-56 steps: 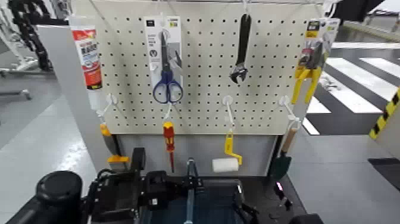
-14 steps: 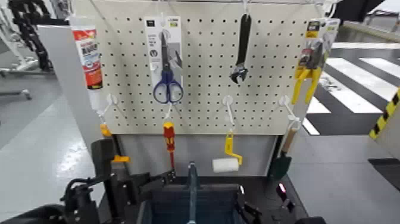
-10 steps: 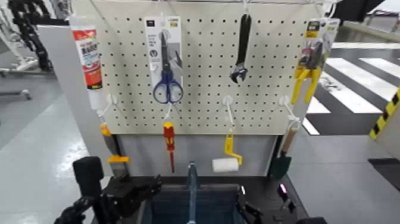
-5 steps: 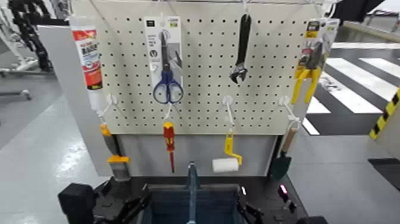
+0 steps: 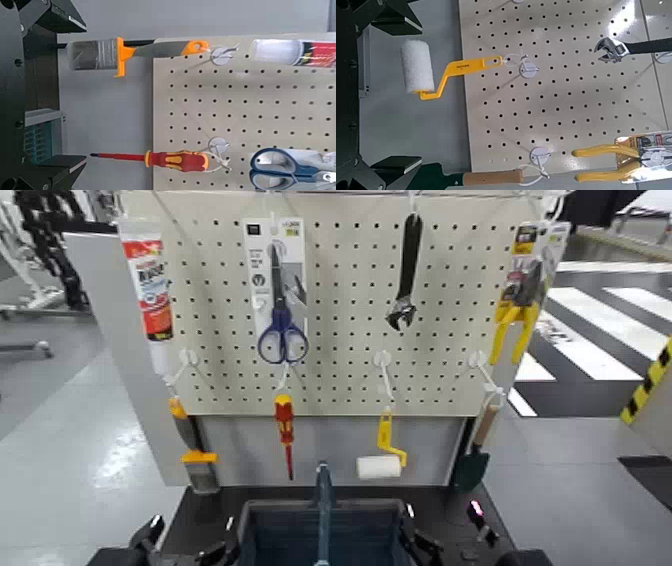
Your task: Place the crate on the table.
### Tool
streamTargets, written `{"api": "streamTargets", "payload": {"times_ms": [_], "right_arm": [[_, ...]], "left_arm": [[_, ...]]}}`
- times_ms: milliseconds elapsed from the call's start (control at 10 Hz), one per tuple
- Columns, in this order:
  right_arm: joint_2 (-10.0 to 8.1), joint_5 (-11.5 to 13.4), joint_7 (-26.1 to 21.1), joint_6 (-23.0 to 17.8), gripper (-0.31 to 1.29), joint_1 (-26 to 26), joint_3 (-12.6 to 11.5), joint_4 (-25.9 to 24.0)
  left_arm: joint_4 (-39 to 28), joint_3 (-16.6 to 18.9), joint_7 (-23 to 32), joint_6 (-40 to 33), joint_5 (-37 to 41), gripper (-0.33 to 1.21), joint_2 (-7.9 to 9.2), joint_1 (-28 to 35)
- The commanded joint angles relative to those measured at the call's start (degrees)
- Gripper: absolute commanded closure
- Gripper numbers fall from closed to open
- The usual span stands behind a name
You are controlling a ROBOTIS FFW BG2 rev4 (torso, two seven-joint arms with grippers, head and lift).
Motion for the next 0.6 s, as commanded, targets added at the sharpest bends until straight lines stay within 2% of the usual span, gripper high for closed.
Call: {"api": "streamTargets", "payload": {"times_ms": [100, 600], "right_arm": [[0.02, 0.18, 0.00, 0.18, 0.15, 0.18, -0.15, -0.13], [0.11, 0.26, -0.09, 0.53, 0.15, 0.27, -0.23, -0.31]], "left_arm": [[-0.15, -0.51, 0.65, -2.07, -1.50, 0.13, 0.05, 0.52], [-0.15, -0.51, 0.56, -2.16, -1.24, 0.13, 0.05, 0.61]]}}
